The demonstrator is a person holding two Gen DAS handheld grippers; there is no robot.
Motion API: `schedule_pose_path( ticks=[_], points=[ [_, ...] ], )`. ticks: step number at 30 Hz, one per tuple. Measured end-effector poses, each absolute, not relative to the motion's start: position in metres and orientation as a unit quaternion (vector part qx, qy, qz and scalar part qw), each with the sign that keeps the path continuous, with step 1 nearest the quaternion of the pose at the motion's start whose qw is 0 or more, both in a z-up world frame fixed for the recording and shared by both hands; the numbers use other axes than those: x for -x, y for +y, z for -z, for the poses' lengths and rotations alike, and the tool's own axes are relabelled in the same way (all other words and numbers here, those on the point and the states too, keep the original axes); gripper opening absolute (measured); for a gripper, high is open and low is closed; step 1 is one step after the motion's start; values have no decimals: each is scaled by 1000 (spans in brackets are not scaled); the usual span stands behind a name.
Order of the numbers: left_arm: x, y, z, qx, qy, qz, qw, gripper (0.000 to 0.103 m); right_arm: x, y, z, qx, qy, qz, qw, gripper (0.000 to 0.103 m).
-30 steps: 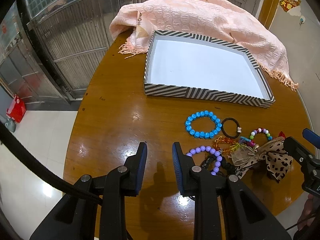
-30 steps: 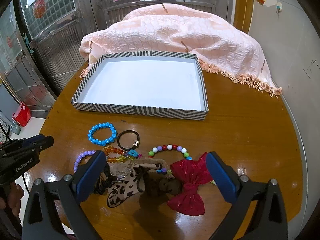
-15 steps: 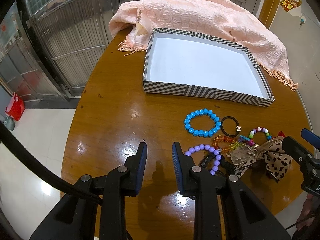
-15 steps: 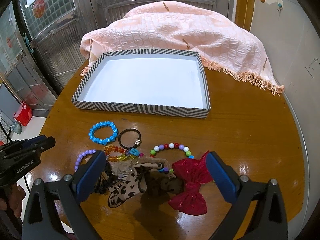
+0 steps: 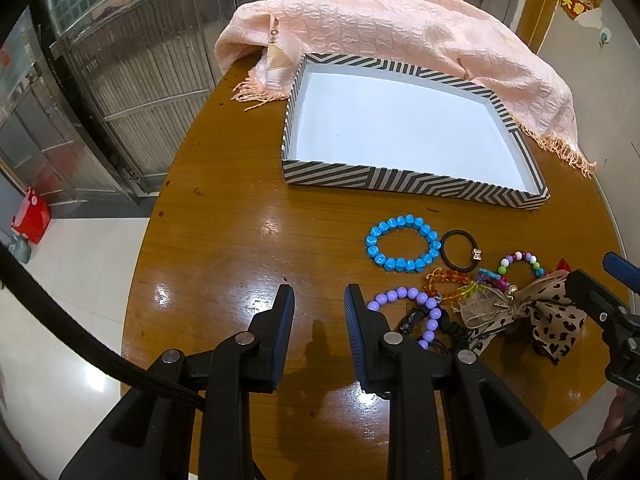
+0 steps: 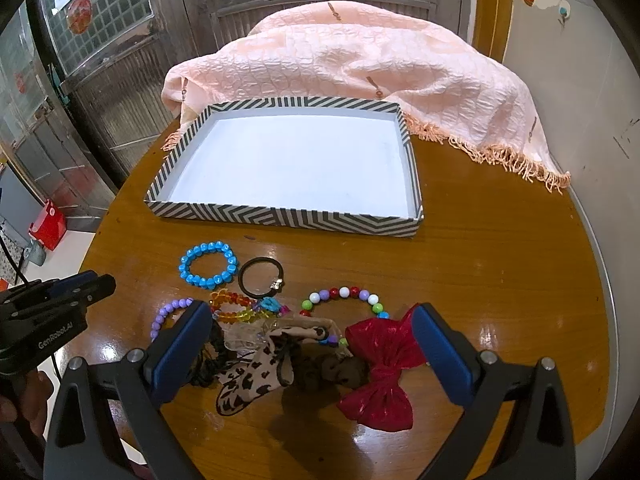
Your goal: Organize jewelry
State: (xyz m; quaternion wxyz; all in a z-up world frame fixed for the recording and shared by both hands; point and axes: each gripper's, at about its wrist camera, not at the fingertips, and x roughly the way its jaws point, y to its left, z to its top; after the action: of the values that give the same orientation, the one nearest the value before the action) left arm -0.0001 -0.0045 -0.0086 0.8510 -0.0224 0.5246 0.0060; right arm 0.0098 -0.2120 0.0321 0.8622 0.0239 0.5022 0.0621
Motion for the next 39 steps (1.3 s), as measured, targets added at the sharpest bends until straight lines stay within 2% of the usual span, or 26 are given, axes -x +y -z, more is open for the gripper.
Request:
schedule_pose_path(
  ticks=[27, 33, 39],
  points=[
    [-14, -4, 10, 34, 537, 0, 843, 25, -20, -217, -26, -30, 498, -86, 862, 102],
    [-19, -7, 11, 29, 538, -1, 842, 25, -32, -214, -28, -27, 500, -103, 860, 96],
    [-25, -7, 15, 26, 544, -9, 838, 25, -47, -202, -20, -6, 510, -125, 851, 83]
  ],
)
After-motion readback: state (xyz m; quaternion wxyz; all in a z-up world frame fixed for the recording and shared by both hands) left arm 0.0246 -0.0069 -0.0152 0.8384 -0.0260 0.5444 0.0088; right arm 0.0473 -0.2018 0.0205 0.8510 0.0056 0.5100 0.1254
